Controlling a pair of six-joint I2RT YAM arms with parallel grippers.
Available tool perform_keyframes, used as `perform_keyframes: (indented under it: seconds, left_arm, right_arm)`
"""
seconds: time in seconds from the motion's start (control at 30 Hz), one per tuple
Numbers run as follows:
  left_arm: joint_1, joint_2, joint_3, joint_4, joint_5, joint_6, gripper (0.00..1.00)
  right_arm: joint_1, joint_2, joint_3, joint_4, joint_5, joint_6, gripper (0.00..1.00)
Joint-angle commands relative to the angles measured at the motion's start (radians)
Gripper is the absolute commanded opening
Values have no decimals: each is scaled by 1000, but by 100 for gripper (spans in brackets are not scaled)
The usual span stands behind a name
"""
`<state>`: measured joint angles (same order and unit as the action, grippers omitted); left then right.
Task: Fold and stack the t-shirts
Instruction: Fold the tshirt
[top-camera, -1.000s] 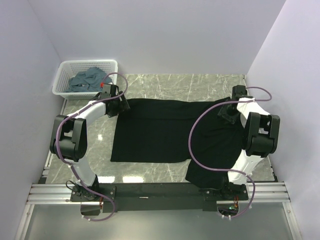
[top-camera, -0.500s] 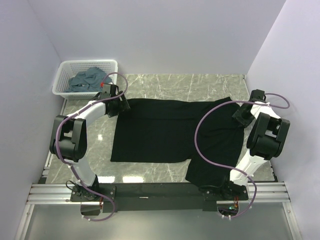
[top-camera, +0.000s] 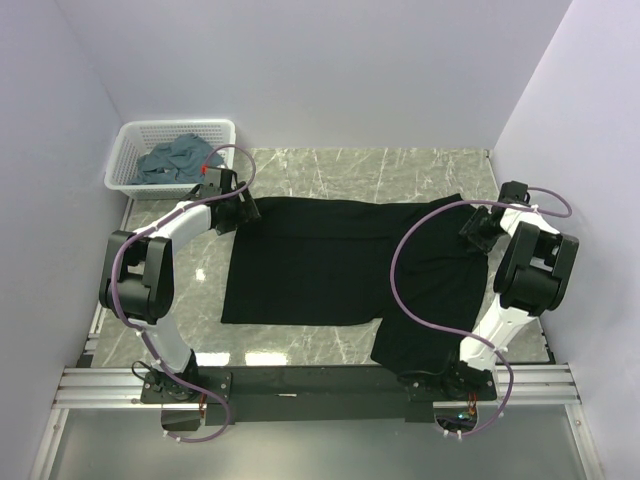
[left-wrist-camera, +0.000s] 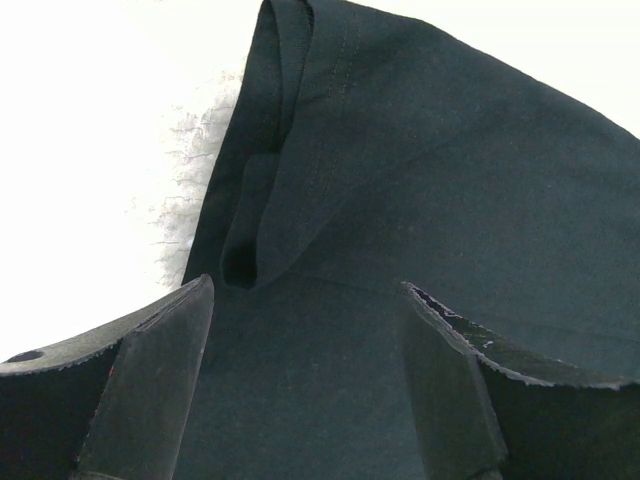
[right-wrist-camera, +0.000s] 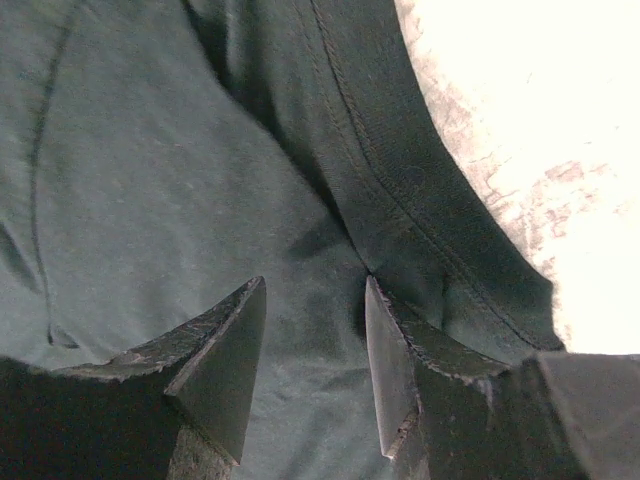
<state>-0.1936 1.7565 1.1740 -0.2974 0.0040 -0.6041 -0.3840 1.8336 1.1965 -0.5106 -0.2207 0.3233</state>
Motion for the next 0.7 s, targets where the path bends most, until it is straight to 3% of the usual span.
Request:
perform_keyframes:
  seconds: [0.0,0.27,0.53,0.63,0.67]
  left_arm:
    - [-4,-40,32,17,14,15,79]
    - [-4,-38,33,15,13,13,79]
    - [-6,-42,32,15,11,15,79]
    - [-6,-40,33,15,13,13,79]
    - [-4,-40,33,15,13,13,79]
  right_arm:
    - [-1,16,-6,-2,-9,-12,52]
    - [-3,-8,-20,-16,81,14,51]
    - [-3,-2,-17,-19,74,14,52]
    - [-3,-2,-29,-19,51,19,47]
    - [-1,-10,-34,-16,28,22,40]
